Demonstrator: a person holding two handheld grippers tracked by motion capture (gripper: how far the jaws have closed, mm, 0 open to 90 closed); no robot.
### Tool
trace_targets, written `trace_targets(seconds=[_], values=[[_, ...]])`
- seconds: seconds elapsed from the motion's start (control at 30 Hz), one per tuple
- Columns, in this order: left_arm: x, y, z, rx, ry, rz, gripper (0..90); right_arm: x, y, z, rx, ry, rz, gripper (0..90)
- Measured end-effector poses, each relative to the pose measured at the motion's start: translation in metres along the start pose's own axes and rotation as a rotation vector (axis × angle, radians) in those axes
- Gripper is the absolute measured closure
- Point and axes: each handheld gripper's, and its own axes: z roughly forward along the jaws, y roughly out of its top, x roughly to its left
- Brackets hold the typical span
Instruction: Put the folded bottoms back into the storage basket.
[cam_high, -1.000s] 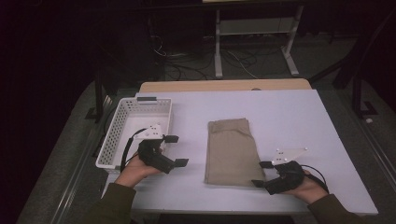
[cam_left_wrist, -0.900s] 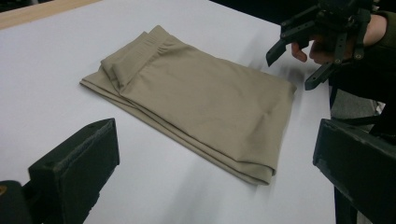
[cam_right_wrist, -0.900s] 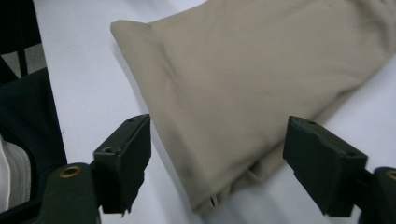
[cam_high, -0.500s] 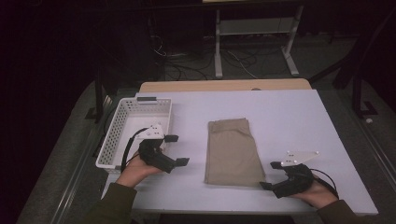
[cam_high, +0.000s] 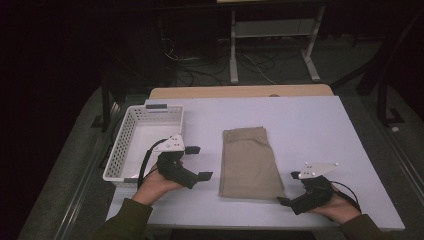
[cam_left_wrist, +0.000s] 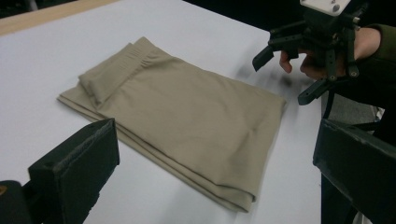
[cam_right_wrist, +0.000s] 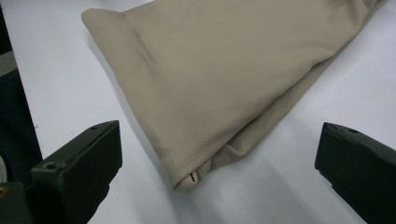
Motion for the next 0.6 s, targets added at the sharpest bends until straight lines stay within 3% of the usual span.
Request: trace_targets(seconds=[0.6], values=[[-0.021,-0.006,0.027,0.015,-0.013,0.013,0.2,0.001,0.002,0.002,-0.001,0.010,-0.027,0.6]])
